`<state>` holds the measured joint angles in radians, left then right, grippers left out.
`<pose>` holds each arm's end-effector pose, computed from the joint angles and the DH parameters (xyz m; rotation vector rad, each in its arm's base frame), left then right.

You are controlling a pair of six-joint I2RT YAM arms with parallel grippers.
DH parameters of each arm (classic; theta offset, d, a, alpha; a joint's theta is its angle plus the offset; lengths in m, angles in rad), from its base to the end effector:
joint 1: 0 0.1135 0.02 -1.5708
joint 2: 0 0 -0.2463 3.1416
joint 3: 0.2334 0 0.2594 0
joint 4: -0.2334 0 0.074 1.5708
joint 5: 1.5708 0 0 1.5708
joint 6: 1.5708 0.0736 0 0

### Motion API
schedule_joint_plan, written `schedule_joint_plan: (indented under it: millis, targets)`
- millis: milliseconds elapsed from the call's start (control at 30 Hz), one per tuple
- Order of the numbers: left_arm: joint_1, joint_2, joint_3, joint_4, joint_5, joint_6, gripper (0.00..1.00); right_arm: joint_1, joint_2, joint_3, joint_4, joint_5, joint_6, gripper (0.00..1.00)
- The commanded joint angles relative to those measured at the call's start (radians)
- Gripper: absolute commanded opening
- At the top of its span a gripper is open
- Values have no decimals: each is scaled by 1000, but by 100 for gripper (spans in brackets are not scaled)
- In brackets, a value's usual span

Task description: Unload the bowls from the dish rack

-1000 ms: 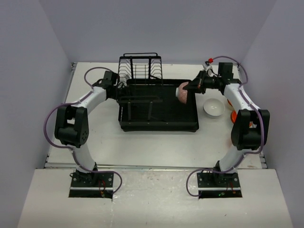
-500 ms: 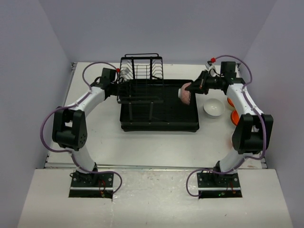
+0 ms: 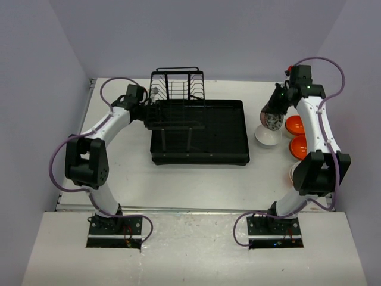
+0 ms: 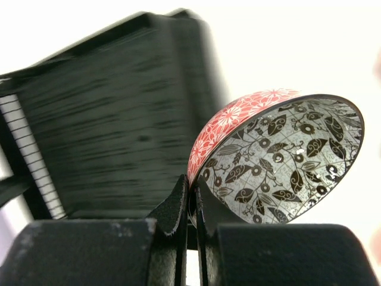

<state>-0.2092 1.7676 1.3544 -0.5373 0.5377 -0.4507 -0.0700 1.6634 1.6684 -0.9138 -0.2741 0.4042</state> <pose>0.3865 -0.1206 0.1970 -0.0843 2.5799 -0.9372 0.3843 -0.0070 0.3057 0.4705 2.4499 0.4813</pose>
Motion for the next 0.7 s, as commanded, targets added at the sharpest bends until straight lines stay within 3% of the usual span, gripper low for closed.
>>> schedule_joint_plan:
  millis: [0,133,667]
  targets:
    - [25,-62,43,-24,-47,27,35,-2,-5,-1,-74,216,-38,0]
    - [30,-77,38,-7,-35,26,43,-2,27,-24,-86,263,-41,0]
    - [53,-89,49,-29,-44,26,49,7,131,-101,-7,260,-41,0]
